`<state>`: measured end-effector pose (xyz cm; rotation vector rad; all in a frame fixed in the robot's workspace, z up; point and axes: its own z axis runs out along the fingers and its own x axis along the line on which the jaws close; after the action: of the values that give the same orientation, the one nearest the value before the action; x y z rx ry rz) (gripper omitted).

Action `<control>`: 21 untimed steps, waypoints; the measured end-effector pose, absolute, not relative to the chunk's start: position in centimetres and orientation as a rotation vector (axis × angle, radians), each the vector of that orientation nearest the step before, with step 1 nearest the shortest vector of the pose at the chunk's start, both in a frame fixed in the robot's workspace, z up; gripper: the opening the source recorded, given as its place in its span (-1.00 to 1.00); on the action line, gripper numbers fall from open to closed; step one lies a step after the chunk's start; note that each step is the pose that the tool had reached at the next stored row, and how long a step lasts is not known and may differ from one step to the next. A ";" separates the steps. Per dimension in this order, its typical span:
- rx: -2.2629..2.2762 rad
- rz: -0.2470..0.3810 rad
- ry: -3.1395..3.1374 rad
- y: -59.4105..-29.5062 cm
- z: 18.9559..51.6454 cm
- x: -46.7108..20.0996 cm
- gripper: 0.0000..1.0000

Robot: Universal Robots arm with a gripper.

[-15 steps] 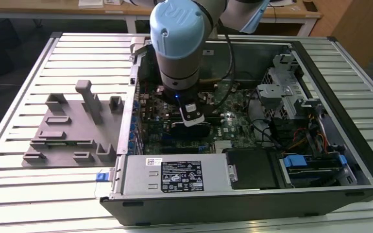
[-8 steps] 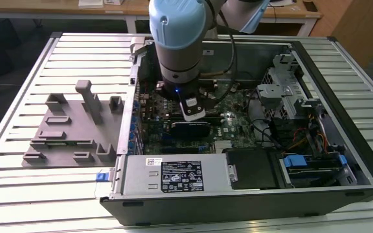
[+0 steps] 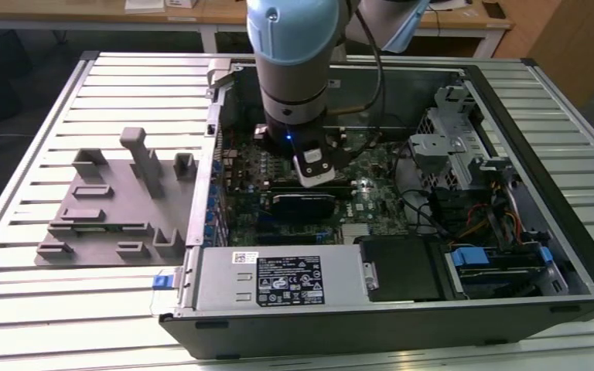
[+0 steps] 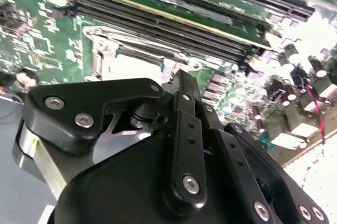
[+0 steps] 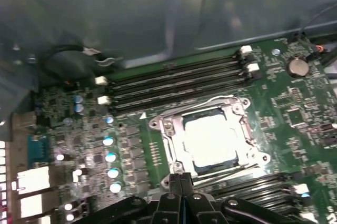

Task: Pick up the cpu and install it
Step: 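Install the second cpu locking lever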

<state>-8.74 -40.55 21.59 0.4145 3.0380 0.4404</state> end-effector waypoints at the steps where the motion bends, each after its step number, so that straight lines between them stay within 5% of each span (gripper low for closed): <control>1: 0.416 0.433 3.038 -40.5 21.6 -8.5 -0.79; 21: 0.467 0.385 3.028 -37.9 21.1 -6.1 -0.79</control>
<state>-6.09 -37.92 21.11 0.4671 3.0282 0.3849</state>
